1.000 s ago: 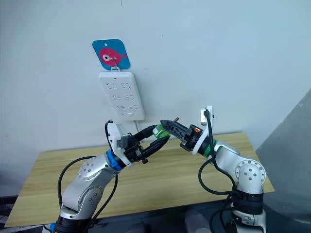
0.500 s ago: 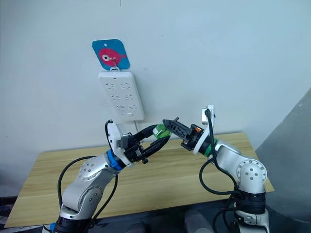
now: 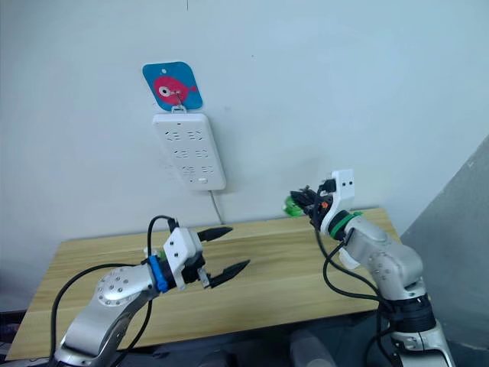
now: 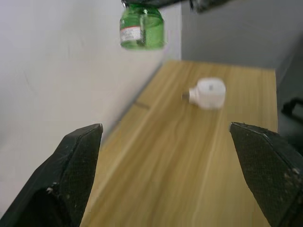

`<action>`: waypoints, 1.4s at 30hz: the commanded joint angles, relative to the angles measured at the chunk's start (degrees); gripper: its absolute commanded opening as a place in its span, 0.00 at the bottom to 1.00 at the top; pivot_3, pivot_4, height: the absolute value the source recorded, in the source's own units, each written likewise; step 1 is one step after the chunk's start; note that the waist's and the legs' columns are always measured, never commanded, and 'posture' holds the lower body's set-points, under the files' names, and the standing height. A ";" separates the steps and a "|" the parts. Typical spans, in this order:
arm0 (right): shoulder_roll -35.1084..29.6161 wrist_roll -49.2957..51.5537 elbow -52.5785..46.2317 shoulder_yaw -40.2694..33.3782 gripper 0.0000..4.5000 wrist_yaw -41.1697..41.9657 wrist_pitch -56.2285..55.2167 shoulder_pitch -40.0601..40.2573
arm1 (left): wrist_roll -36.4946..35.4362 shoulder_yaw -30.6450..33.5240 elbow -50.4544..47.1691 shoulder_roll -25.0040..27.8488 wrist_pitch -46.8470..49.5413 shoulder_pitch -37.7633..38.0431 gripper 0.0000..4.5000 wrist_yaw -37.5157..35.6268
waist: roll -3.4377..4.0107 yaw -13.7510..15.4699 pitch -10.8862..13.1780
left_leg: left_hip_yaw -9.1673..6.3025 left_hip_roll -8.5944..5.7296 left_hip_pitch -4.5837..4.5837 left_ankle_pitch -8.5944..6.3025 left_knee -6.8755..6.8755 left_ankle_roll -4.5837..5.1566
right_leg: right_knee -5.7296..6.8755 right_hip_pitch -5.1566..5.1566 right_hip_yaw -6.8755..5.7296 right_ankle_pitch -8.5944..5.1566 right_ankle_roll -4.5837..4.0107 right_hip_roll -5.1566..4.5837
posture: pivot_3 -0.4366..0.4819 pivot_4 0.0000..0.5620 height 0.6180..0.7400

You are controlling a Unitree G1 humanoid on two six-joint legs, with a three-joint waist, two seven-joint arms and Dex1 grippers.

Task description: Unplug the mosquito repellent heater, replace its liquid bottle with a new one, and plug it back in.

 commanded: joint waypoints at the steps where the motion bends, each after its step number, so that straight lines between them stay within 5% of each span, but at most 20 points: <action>1: 1.23 -13.17 9.47 3.72 0.19 1.83 -14.08 -0.19 | 0.03 -0.19 -2.87 0.42 -0.38 0.69 1.00 -0.53 | -0.02 0.06 0.02 | 0.02 0.00 -0.02 0.00 -0.01 0.00 | 0.00 -0.03 0.02 0.00 0.00 -0.01 | 0.35 0.16 1.00; 11: 10.60 -27.04 45.92 3.78 0.19 2.20 -37.11 -6.88 | -0.56 -0.50 -5.53 -3.32 1.53 2.29 1.00 3.48 | 0.01 0.20 0.05 | 0.04 0.00 0.02 0.00 0.01 0.00 | 0.06 0.00 0.05 0.05 -0.07 -0.02 | 0.38 0.17 1.00; 21: 14.73 -29.38 59.04 0.44 0.19 2.72 -43.27 -9.92 | -1.72 1.56 -4.45 -5.70 -0.80 4.89 1.00 4.09 | 0.03 1.66 0.08 | -0.01 -0.01 0.15 0.00 0.01 0.00 | 0.05 0.15 0.00 0.18 -0.30 -0.02 | 0.40 0.18 1.00; 28: 15.39 -29.94 59.39 -1.20 0.73 2.92 -43.88 -9.88 | -1.06 1.65 -2.47 -6.38 -2.72 5.50 1.00 4.39 | 0.04 1.73 0.08 | -0.01 -0.01 0.19 0.00 0.01 0.00 | 0.06 0.18 0.01 0.18 -0.30 -0.02 | 0.40 0.18 1.00; 29: 15.47 -29.67 56.81 -1.57 0.80 2.58 -43.58 -9.06 | -1.05 2.05 -1.81 -6.53 -3.22 5.67 1.00 4.60 | 0.04 1.72 0.08 | -0.01 -0.01 0.19 0.00 0.01 0.00 | 0.06 0.19 0.01 0.18 -0.30 -0.02 | 0.39 0.18 1.00; 35: 13.05 -27.83 26.36 -0.63 0.80 6.15 -35.30 2.99 | -1.39 6.38 1.48 -7.66 -4.63 8.78 1.00 7.46 | 0.07 2.04 0.10 | -0.05 0.01 0.16 -0.01 -0.06 0.00 | 0.05 0.15 -0.01 0.15 -0.32 -0.02 | 0.38 0.20 1.00; 42: -0.21 -26.17 -10.40 8.73 0.80 20.84 -11.57 11.83 | -2.37 16.70 10.16 -10.13 -1.47 11.87 1.00 15.03 | 0.15 2.76 1.25 | -0.03 0.04 0.26 -0.01 -0.04 -0.01 | 0.03 0.20 0.01 -0.03 -0.07 -0.04 | 0.36 0.29 1.00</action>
